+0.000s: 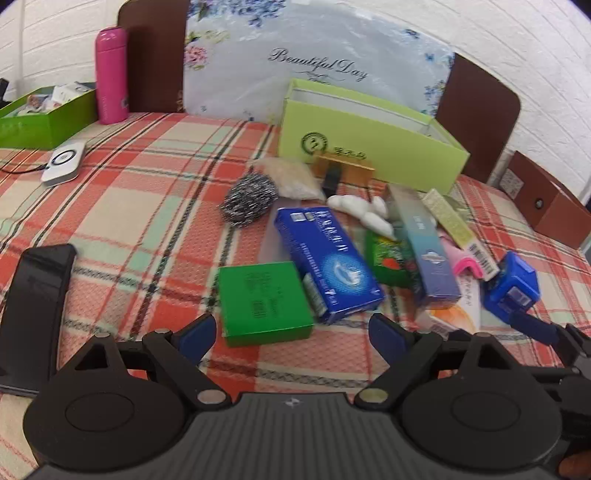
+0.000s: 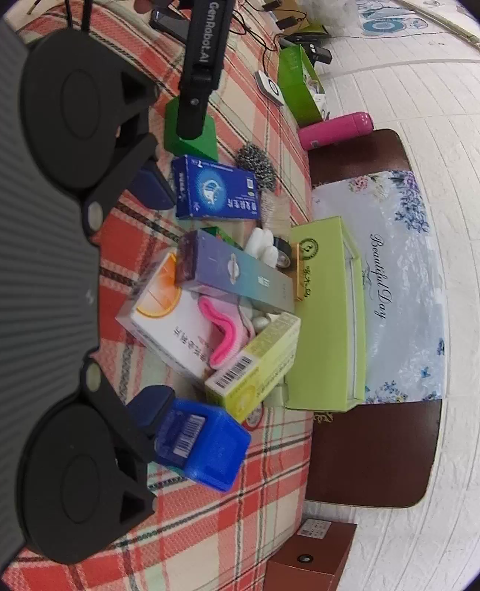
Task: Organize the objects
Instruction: 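Reach the left tool to the green box while the right tool reaches the VIVX box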
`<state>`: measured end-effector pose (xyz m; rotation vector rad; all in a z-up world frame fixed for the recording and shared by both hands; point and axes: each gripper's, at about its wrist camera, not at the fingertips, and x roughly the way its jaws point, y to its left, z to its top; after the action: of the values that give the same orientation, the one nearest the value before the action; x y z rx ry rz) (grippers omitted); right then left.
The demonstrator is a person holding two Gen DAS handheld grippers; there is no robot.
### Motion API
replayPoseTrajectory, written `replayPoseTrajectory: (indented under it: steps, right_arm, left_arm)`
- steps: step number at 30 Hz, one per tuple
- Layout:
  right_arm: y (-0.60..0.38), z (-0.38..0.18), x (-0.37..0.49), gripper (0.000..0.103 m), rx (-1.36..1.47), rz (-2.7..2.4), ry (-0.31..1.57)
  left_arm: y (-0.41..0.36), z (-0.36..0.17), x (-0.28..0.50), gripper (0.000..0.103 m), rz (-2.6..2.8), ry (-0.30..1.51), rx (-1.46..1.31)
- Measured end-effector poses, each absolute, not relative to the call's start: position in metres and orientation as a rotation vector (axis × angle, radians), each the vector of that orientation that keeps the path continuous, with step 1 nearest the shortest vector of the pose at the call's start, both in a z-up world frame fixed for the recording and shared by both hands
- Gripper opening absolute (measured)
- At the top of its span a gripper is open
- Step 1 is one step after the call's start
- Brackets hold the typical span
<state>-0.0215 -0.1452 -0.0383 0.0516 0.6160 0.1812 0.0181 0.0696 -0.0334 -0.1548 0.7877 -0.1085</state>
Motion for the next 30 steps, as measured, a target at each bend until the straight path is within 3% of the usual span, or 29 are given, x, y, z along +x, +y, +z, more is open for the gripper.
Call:
replayPoseTrajectory:
  steps: [10, 12, 14, 15, 17, 21, 30]
  right_arm:
    - [-0.124, -0.036, 0.011, 0.1, 0.01, 0.193, 0.59]
    - [-0.12, -0.038, 0.021, 0.091, -0.002, 0.194, 0.591]
    - [-0.117, -0.041, 0.027, 0.07, -0.018, 0.193, 0.605]
    - [-0.117, -0.042, 0.027, 0.05, -0.019, 0.197, 0.609]
    - [-0.12, -0.04, 0.02, 0.041, -0.02, 0.211, 0.604]
    - [-0.124, -0.033, -0.001, 0.041, -0.052, 0.27, 0.625]
    - [-0.125, -0.041, -0.043, 0.04, -0.157, 0.45, 0.768]
  left_arm:
    - [0.075, -0.041, 0.032, 0.092, -0.073, 0.796, -0.161]
    - [0.075, -0.044, 0.037, 0.092, -0.063, 0.805, -0.159]
    - [0.077, -0.047, 0.041, 0.092, -0.071, 0.805, -0.165]
    - [0.077, -0.048, 0.044, 0.092, -0.07, 0.811, -0.166]
    - [0.08, -0.051, 0.049, 0.084, -0.073, 0.819, -0.169]
    - [0.082, -0.055, 0.058, 0.069, -0.088, 0.822, -0.163]
    - [0.084, -0.048, 0.03, 0.068, -0.23, 0.864, -0.014]
